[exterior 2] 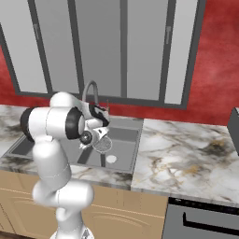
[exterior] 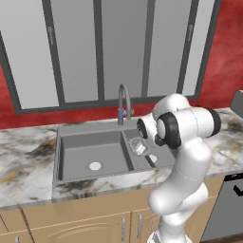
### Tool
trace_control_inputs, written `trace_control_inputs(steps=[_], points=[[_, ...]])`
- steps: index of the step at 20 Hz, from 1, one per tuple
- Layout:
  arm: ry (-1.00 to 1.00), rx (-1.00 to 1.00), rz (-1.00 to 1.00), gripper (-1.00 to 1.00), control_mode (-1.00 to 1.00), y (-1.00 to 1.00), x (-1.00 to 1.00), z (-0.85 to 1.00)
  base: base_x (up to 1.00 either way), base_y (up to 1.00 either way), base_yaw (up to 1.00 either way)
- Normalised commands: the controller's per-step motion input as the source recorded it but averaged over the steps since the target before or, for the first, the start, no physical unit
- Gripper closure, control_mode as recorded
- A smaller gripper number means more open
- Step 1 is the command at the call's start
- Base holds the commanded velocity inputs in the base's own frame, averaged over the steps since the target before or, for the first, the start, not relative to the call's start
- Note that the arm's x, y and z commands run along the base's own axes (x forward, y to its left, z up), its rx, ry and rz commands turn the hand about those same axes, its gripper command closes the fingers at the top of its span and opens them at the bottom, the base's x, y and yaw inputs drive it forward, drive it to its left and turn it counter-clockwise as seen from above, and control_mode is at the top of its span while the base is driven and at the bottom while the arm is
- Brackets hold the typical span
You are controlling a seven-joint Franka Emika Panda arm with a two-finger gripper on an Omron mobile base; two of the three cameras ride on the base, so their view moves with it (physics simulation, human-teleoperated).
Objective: Place the glass cup in the left basin and the strainer in the right basin of the sink.
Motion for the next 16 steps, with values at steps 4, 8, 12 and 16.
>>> trace_control_inputs(steps=[4,8,12,16], points=[[-0.12,0.00,0.00,-1.00,-1.00,0.16,-0.41,0.11,0.00,0.00,0.00],[-0.09,0.00,0.00,-1.00,-1.00,0.07,-0.22,0.23,0.00,0.00,0.00],[-0.03,0.02,-0.03,-1.00,-1.00,0.00,0.00,0.36,0.00,0.00,0.00],[0.00,0.14,-0.03,-1.00,-1.00,0.00,0.00,0.48,0.00,0.00,0.00]])
